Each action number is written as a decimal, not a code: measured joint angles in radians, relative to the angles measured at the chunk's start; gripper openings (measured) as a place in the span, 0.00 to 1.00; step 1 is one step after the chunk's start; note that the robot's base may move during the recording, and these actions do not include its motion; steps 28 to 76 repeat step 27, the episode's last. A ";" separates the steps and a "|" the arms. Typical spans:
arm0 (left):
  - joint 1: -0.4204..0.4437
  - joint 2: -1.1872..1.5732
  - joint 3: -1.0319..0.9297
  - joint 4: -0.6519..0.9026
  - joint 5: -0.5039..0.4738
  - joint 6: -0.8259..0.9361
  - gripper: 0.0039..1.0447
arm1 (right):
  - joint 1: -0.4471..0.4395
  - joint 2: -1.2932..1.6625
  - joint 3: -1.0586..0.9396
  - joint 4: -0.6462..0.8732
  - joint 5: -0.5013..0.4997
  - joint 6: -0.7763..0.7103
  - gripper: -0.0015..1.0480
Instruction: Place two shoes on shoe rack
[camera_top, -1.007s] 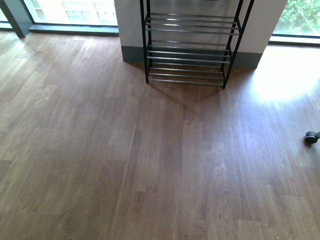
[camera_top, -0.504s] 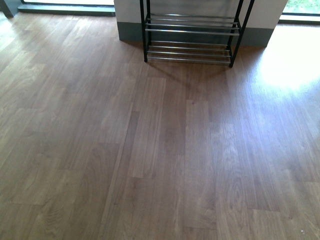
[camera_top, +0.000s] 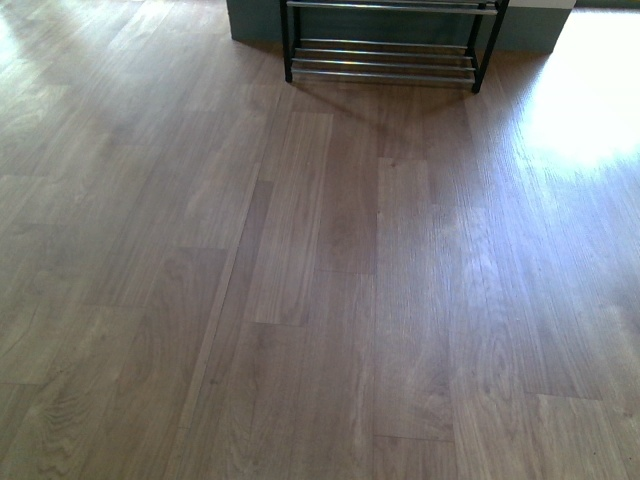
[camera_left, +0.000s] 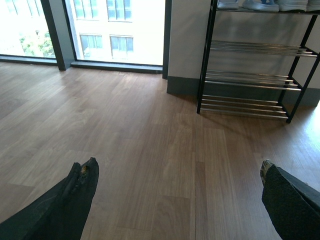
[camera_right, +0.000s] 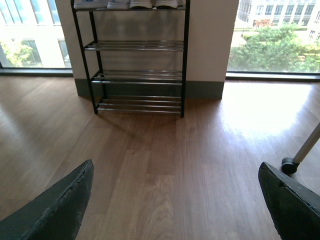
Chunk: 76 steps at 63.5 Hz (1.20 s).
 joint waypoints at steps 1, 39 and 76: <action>0.000 0.000 0.000 0.000 0.000 0.000 0.91 | 0.000 0.000 0.000 0.000 0.000 0.000 0.91; 0.000 0.000 0.000 0.000 0.000 0.000 0.91 | 0.000 0.000 0.000 0.000 0.000 0.000 0.91; 0.000 0.000 0.000 0.000 0.000 0.000 0.91 | 0.000 0.000 0.000 0.000 0.000 0.000 0.91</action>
